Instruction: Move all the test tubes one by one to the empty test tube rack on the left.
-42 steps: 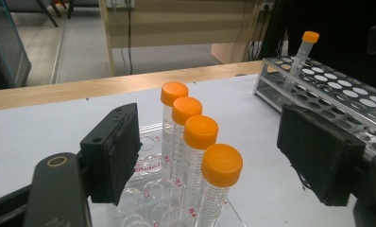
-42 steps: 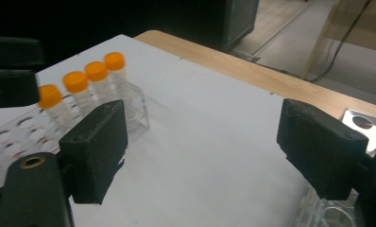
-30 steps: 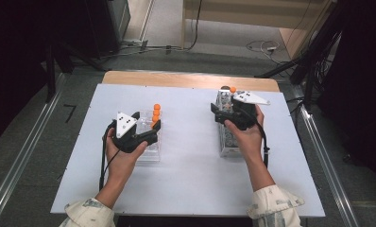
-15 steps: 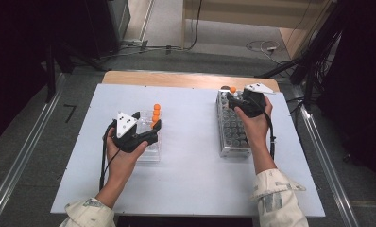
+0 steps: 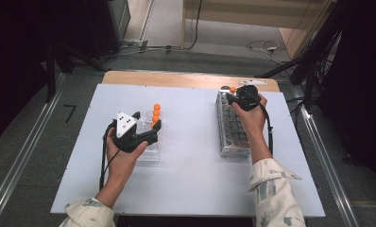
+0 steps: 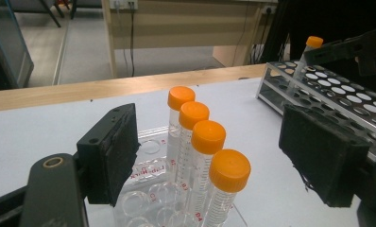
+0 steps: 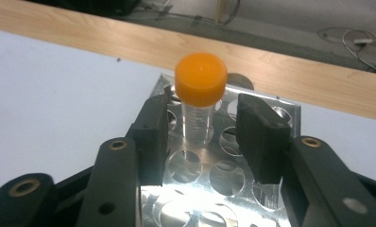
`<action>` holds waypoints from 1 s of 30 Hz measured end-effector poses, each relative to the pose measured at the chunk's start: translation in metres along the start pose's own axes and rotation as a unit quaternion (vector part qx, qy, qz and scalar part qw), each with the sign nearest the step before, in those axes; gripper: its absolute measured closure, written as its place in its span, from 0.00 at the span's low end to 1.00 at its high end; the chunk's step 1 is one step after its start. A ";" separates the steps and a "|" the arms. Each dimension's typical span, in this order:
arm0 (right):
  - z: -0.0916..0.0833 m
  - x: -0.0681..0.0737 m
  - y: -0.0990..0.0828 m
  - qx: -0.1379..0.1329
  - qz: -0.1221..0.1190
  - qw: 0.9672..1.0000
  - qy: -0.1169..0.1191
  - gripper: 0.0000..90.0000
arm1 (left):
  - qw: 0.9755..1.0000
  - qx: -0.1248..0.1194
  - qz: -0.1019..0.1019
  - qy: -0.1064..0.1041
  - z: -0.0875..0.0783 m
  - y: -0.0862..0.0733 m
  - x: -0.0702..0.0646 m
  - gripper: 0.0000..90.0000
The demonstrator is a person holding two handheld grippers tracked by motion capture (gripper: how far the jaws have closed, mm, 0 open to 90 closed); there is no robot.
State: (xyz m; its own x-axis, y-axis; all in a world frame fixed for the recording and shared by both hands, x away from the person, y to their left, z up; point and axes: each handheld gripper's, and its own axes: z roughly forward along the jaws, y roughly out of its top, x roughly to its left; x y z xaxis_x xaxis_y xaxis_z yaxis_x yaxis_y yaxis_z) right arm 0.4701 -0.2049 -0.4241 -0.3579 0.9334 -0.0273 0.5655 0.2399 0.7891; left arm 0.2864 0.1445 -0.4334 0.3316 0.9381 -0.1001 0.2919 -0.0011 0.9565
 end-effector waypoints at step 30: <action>0.001 0.000 0.010 -0.021 -0.006 1.000 0.005 0.80 | 1.000 0.002 -0.002 -0.001 0.001 -0.001 0.000 0.24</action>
State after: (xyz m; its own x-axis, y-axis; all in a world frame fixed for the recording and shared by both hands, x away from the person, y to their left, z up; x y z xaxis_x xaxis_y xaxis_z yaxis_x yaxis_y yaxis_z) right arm 0.4760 -0.2020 -0.4168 -0.3713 0.9280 -0.0310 0.5303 0.2393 0.8133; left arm 0.2868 0.1443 -0.4341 0.3326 0.9373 -0.1042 0.2973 0.0007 0.9548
